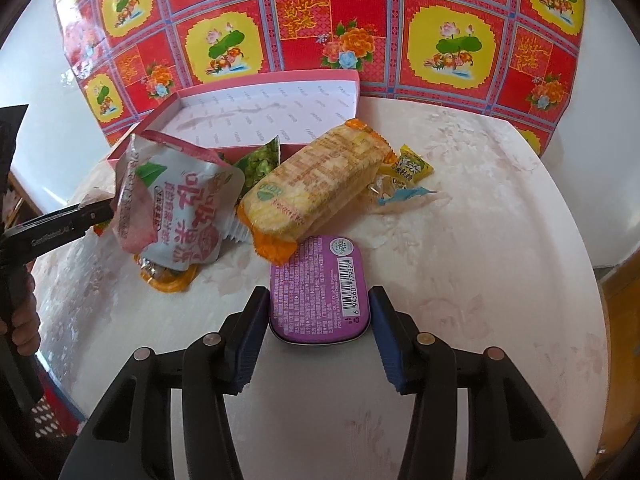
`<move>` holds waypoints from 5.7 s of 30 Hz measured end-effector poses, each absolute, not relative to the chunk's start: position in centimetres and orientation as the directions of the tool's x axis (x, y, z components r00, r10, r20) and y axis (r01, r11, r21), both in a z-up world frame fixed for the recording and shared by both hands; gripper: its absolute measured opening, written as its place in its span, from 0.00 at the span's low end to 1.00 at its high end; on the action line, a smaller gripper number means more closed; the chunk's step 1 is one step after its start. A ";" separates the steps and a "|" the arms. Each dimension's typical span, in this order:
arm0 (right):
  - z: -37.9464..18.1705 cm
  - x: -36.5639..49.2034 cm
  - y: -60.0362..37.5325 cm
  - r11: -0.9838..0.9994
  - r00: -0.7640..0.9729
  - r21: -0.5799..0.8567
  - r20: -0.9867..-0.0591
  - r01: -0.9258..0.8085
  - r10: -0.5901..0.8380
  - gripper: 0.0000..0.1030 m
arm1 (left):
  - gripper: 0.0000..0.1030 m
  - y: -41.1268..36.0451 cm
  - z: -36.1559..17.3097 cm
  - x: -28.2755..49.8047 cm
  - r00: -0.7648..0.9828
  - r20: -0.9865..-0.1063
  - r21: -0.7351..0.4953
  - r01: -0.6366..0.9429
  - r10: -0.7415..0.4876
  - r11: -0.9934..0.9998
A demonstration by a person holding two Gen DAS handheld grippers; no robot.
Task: Organize snacks
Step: 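Close the left tool on the candy packet while the right tool grasps the purple tin, then carry the candy packet with the left tool while the right tool carries the tin into the pink tray, then open the left tool releasing the candy packet while the right tool releases the tin, then withdraw both tools from the tray back toward the snack pile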
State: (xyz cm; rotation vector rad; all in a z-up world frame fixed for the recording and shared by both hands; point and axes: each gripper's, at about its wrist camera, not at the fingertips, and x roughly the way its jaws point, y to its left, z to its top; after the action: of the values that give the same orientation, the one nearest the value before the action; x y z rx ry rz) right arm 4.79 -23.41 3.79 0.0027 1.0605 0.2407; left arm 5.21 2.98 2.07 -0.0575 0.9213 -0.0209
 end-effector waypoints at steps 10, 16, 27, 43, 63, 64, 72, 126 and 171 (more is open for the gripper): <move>5.3 3.4 -23.3 0.970 0.507 0.109 -0.837 -0.216 0.207 0.50 | 0.40 2.5 3.2 4.1 0.619 -0.785 -0.050 -0.003 -0.037 0.999; 6.1 2.6 -22.9 0.967 0.539 0.099 -0.815 -0.233 0.213 0.50 | 0.40 2.6 3.7 3.6 0.625 -0.780 -0.051 -0.007 -0.036 0.999; 7.4 1.5 -22.9 0.964 0.577 0.102 -0.784 -0.245 0.229 0.50 | 0.40 2.8 4.4 2.9 0.634 -0.772 -0.057 -0.009 -0.038 0.998; 8.7 3.0 -23.2 0.959 0.595 0.145 -0.759 -0.242 0.265 0.50 | 0.40 2.2 5.8 3.1 0.648 -0.761 -0.053 0.003 -0.043 0.999; 9.8 7.8 -22.3 0.949 0.586 0.170 -0.753 -0.267 0.299 0.50 | 0.40 1.7 7.8 6.4 0.675 -0.736 -0.048 0.011 -0.043 0.999; 9.8 8.1 -22.2 0.949 0.586 0.170 -0.753 -0.267 0.300 0.50 | 0.40 1.7 7.9 6.6 0.676 -0.735 -0.047 0.012 -0.043 0.999; 10.2 10.4 -21.8 0.946 0.584 0.175 -0.751 -0.272 0.306 0.50 | 0.40 1.1 8.8 8.4 0.692 -0.720 -0.036 0.023 -0.042 0.999; 1.3 25.3 -16.9 0.956 0.450 0.181 -0.852 -0.229 0.269 0.50 | 0.40 -2.2 1.3 23.4 0.585 -0.809 -0.062 0.020 -0.062 0.998; 5.2 23.8 -19.1 0.941 0.429 0.283 -0.838 -0.187 0.337 0.56 | 0.49 -3.2 4.4 18.3 0.578 -0.815 -0.028 0.045 -0.049 0.999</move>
State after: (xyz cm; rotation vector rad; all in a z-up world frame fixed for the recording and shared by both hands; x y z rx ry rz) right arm 23.85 -19.07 5.16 0.1558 1.0800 0.3287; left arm 18.32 -3.23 4.36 -0.0048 0.9530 -0.0552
